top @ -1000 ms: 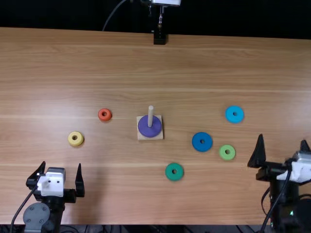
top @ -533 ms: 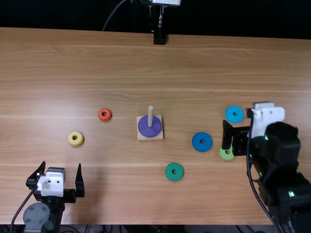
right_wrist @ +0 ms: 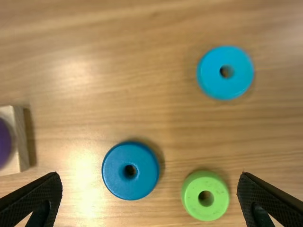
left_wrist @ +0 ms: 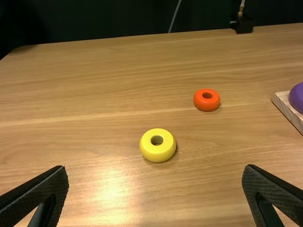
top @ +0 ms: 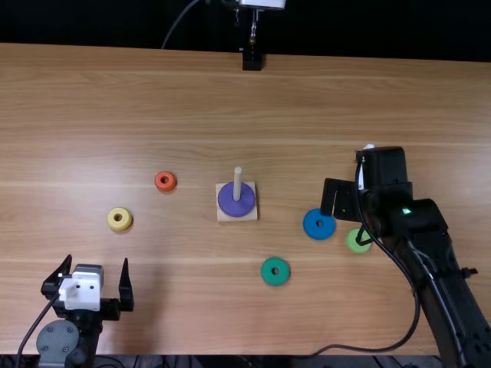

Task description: Build the Hanoi tower: stack the rings onto the peg from bottom to top in this color order: purple, dark blue, light blue, dark green, light green, yellow, orange.

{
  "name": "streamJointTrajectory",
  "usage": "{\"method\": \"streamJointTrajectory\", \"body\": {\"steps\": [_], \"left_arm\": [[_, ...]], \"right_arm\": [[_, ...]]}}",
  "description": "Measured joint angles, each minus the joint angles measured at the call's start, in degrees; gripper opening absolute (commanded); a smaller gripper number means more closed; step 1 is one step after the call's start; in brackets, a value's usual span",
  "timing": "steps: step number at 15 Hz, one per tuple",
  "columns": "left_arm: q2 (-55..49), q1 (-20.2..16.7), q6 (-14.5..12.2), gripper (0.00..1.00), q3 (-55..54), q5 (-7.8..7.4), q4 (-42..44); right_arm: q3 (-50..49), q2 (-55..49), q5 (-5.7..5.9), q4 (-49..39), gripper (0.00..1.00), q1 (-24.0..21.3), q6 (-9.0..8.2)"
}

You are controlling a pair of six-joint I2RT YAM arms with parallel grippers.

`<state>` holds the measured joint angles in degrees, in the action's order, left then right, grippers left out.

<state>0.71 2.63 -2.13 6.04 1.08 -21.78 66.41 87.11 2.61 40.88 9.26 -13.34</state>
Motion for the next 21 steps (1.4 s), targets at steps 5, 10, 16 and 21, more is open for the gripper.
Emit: {"method": "streamJointTrajectory", "body": {"steps": [5, 10, 16, 21], "left_arm": [[0.0, 0.0, 0.0, 1.0, 0.0, -0.02, 0.0], [0.0, 0.0, 0.0, 1.0, 0.0, -0.02, 0.0], [0.0, 0.0, 0.0, 1.0, 0.0, 0.0, 0.0], [0.0, 0.0, 0.0, 1.0, 0.0, 0.0, 0.0]], "right_arm": [[0.0, 8.3, -0.04, 0.0, 1.0, 3.0, -0.35], [-0.1, 11.4, -0.02, 0.0, 1.0, 4.6, -0.52], [-1.3, 14.8, -0.07, -0.1, 1.0, 6.1, -1.11], [-1.3, 18.4, -0.04, -0.4, 1.0, 6.5, -1.6]]}}
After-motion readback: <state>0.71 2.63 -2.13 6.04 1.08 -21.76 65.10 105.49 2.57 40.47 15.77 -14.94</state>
